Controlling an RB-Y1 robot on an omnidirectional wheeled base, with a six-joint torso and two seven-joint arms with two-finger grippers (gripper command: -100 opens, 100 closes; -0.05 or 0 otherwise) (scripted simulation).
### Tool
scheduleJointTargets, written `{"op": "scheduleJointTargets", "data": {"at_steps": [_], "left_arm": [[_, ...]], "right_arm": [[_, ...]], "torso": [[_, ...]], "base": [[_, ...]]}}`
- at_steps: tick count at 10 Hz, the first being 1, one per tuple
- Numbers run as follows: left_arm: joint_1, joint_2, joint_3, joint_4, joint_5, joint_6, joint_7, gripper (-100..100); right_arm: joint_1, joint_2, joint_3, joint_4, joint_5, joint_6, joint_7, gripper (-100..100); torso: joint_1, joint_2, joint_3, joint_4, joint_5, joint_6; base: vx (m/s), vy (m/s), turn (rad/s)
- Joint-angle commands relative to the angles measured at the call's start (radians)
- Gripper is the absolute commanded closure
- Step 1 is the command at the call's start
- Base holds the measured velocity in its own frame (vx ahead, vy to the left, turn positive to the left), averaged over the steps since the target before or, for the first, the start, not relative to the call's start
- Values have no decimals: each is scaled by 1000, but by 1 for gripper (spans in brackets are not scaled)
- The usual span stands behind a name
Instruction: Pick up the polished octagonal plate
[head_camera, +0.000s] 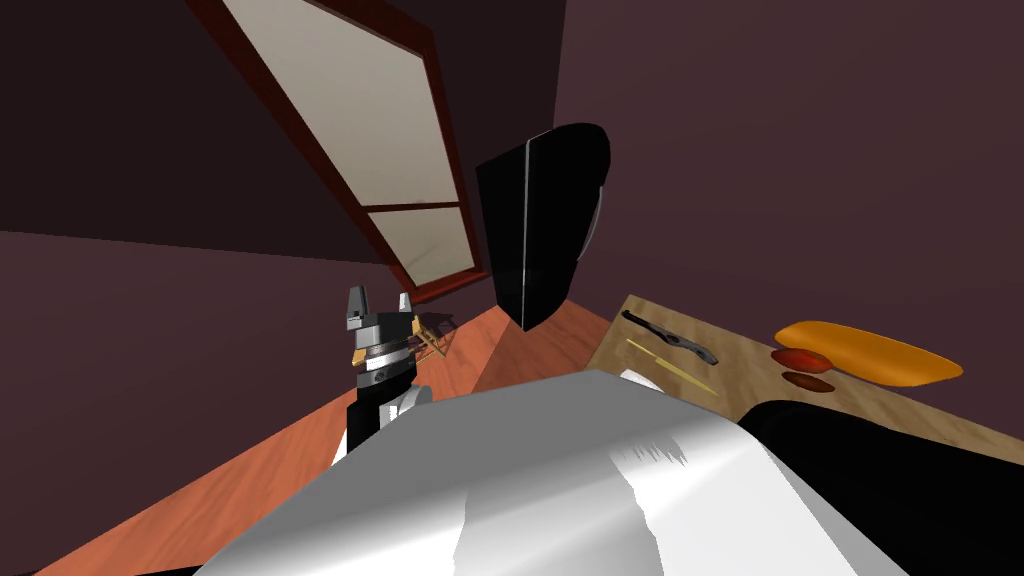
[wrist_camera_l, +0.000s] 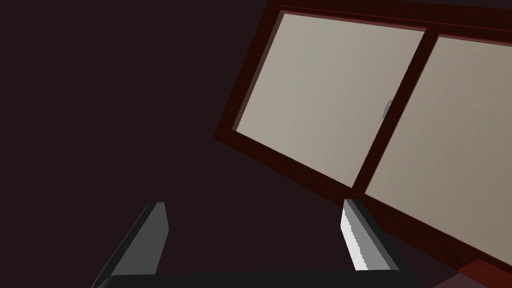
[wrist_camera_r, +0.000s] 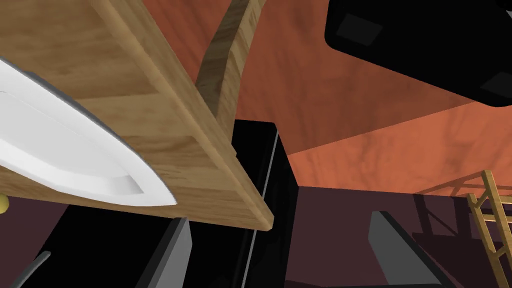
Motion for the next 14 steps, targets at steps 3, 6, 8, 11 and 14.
{"op": "scheduleJointTargets", "data": {"at_steps": [3,6,8,11,14], "left_arm": [[0,0,0,0,0,0,0,0],[0,0,0,0,0,0,0,0],[0,0,0,0,0,0,0,0],[0,0,0,0,0,0,0,0],[0,0,0,0,0,0,0,0]], "right_arm": [[40,-49,-2,47,84,29,44,-100],[67,-107,3,85,158,63,79,-100],[79,-142,6,103,195,82,97,-100],[90,-191,9,122,237,104,117,-100],[52,-166,19,159,225,100,118,-100]], "torso": [[-1,-2,-1,0,0,0],[-1,2,1,0,0,0],[-1,2,1,0,0,0],[0,3,1,1,0,0],[1,6,3,1,0,0]], "base": [[117,-27,45],[71,-38,23],[85,-27,1],[61,-23,-13],[6,-8,29]]}}
